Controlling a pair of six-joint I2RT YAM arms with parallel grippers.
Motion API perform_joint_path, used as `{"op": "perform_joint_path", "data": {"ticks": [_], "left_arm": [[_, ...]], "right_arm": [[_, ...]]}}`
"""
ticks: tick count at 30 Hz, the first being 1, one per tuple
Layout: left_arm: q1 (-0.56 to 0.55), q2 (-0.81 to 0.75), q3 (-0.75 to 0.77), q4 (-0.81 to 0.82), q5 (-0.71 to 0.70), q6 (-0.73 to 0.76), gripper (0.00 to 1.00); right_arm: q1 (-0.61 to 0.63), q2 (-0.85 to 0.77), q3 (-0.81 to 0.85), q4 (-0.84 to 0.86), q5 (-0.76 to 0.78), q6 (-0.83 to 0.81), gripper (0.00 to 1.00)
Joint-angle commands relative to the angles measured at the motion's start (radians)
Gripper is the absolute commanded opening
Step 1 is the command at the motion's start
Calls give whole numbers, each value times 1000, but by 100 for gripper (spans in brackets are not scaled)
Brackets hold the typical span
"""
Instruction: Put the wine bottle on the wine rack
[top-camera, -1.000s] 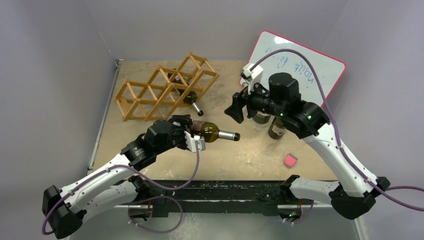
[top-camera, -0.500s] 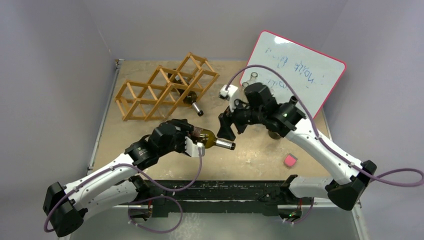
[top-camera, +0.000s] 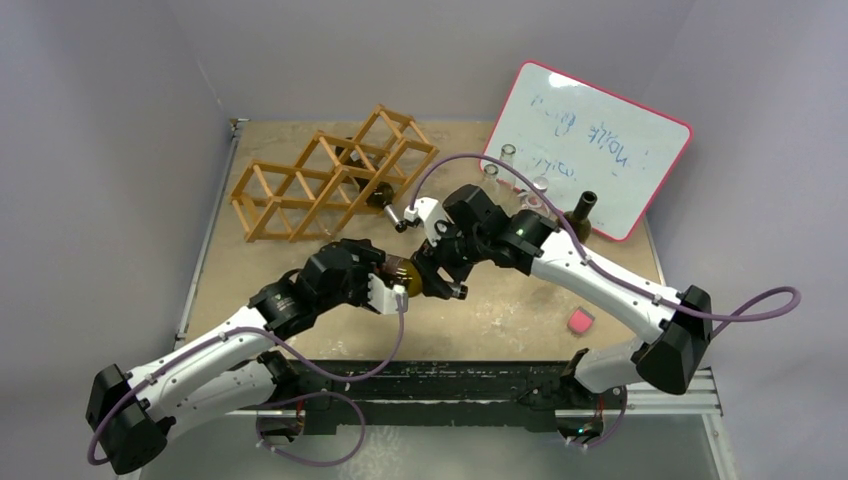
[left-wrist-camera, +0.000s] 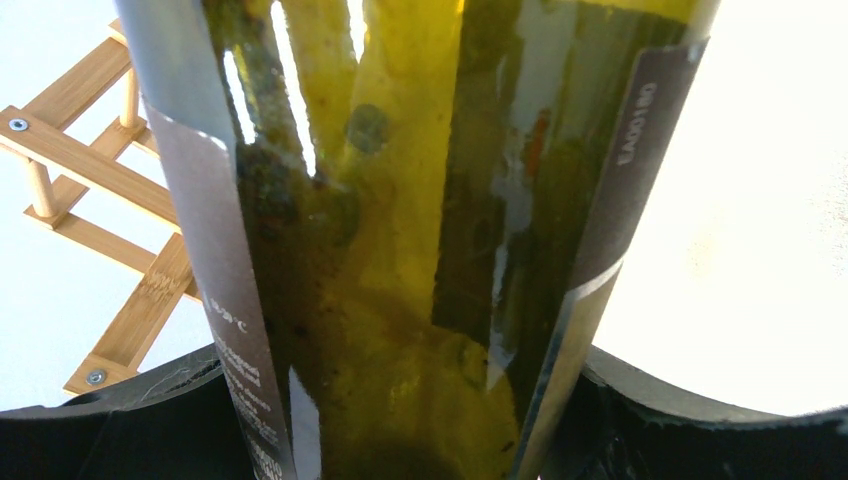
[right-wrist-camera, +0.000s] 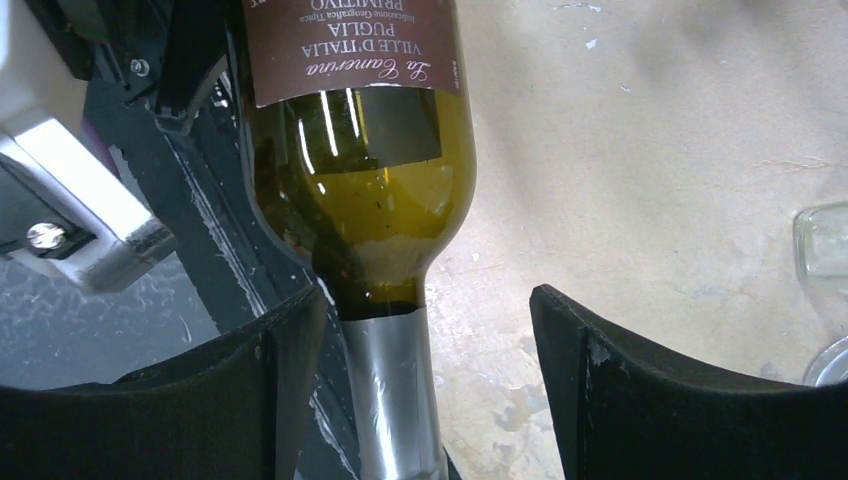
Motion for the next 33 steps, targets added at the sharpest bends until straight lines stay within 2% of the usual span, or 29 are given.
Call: {"op": "perform_joint_path", "data": {"ticks": [1,10,20,22,27,28,30,33], "left_arm": [[-2,-37,29,117,5,20,0],[-3,-45,39,120,38,-1,0],[-2,-53,48,137,60,-56,0],[-2,-53,49,138,61,-59,0],[-2,-58,48,143,61,-71,0],[-3,-61,48,143,61,-73,0],[-3,-65,48,141,57,-75,12],[-2,-65,54,128,55,-90,38]], "right_arm": [[0,17,6,-2,-27,-35,76],[0,67,-14,12,-40,-8,72],[8,103,-13,4,-120,-16,48],[11,101,-17,4,-117,-15,38],[11,91,-10,-3,-93,-10,2],[11,87,-6,-4,-82,-7,0],[11,77,4,-7,-49,-4,0],[11,56,26,-7,4,4,0]]}}
